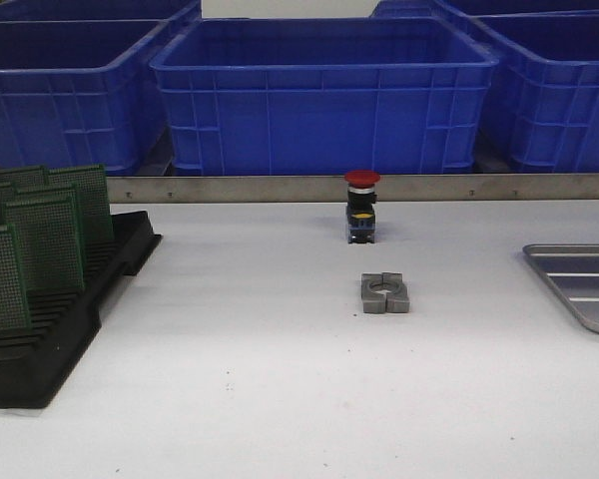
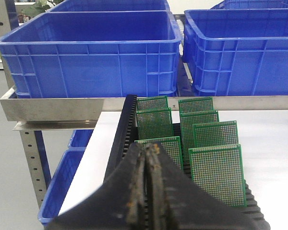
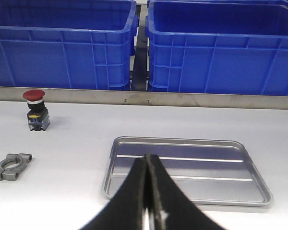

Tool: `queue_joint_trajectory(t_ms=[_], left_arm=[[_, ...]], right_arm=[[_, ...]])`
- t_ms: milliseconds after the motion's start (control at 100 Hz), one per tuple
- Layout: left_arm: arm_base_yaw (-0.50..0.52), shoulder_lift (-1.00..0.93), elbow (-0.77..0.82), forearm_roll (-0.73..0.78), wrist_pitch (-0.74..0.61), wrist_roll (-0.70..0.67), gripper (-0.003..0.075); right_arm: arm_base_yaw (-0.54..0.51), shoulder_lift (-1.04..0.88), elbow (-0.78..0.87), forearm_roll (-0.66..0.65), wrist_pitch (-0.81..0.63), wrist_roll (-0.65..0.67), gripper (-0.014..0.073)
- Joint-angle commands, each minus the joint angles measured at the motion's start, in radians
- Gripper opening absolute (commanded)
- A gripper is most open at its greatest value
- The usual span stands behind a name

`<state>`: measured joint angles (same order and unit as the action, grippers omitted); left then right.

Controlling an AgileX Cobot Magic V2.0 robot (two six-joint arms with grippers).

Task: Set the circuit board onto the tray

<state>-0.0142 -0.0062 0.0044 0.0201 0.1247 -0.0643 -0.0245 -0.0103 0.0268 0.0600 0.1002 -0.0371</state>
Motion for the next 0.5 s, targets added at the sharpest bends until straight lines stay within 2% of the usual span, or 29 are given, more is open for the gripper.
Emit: queue_joint_trajectory(t_ms=[0, 100, 290, 380, 490], left_arm=[[0.004, -0.028, 0.020, -0.009, -0.082, -0.004, -0.0020], [0.004, -0.028, 0.020, -0.020, -0.100, -0.008, -0.0020], [0.004, -0.028, 0.018, -0.020, -0.220, -0.008, -0.0020], [0.004, -0.028, -0.009, -0.020, -0.201, -0.008, -0.0020], [0.004, -0.028, -0.089, -0.020, -0.113, -0.008, -0.0020]], right_arm=[[0.000, -0.022, 0.000, 0.000, -0.071, -0.007, -0.0060], [0.000, -0.022, 0.000, 0.000, -0.071, -0.007, -0.0060], [0.000, -0.022, 0.000, 0.000, -0.070, -0.007, -0.0060], [0.000, -0.022, 0.000, 0.000, -0.070, -0.007, -0.0060], [0.000, -0.022, 0.000, 0.000, -0.070, -0.007, -0.0060]])
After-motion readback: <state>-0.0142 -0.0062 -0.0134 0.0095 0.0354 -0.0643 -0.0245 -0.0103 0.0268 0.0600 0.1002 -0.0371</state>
